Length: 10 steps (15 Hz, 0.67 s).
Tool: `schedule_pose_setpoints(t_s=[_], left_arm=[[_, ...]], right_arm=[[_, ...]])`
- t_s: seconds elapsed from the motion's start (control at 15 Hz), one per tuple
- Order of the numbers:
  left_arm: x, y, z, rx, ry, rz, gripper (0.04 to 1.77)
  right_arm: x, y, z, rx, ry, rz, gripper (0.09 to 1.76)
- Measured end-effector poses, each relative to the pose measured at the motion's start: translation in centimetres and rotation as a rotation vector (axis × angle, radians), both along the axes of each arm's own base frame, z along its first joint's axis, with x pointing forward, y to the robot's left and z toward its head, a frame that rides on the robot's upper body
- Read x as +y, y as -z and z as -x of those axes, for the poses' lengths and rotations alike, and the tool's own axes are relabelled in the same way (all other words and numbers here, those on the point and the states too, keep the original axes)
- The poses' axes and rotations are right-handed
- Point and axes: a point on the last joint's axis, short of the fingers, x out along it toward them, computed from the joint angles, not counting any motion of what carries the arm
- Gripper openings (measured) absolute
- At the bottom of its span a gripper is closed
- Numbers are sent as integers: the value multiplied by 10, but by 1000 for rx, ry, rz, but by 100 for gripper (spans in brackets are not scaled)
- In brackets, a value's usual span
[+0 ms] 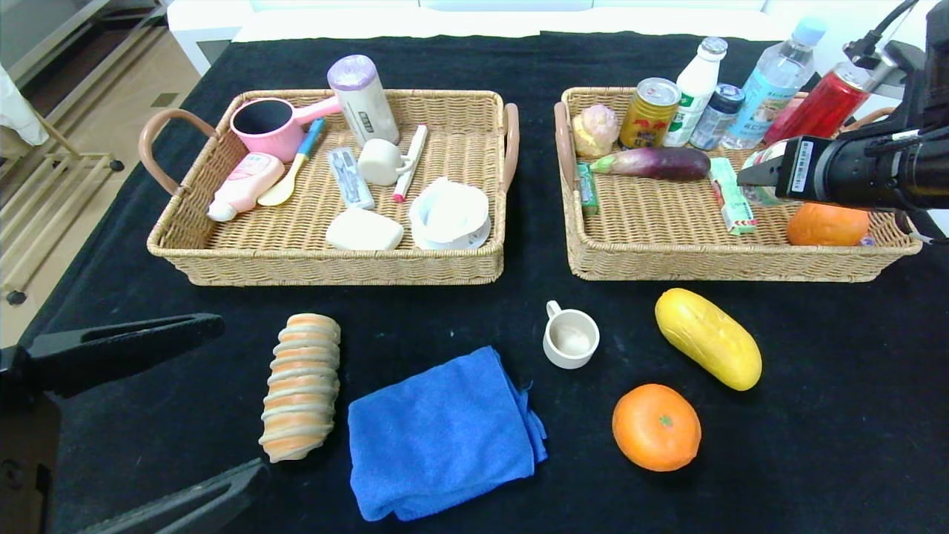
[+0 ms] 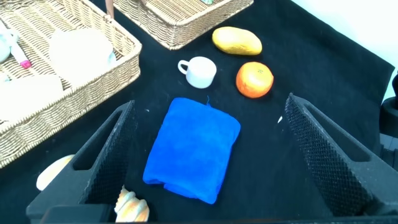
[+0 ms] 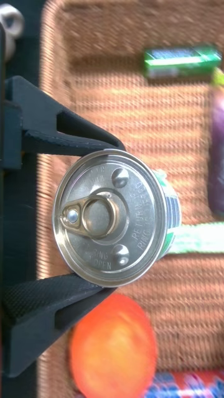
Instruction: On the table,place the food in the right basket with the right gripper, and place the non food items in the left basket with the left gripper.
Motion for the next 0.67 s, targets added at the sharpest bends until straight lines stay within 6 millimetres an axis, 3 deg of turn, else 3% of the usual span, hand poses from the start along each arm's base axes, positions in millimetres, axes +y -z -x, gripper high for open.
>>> schedule_pose_setpoints(t_s=[0.53, 0.67], left_arm=[[0, 1, 0, 2, 1, -1, 172], [0, 1, 0, 2, 2, -1, 172]], right_arm=[[-5, 16, -19, -4, 28, 3, 114], [-5, 16, -20, -2, 28, 2, 128]])
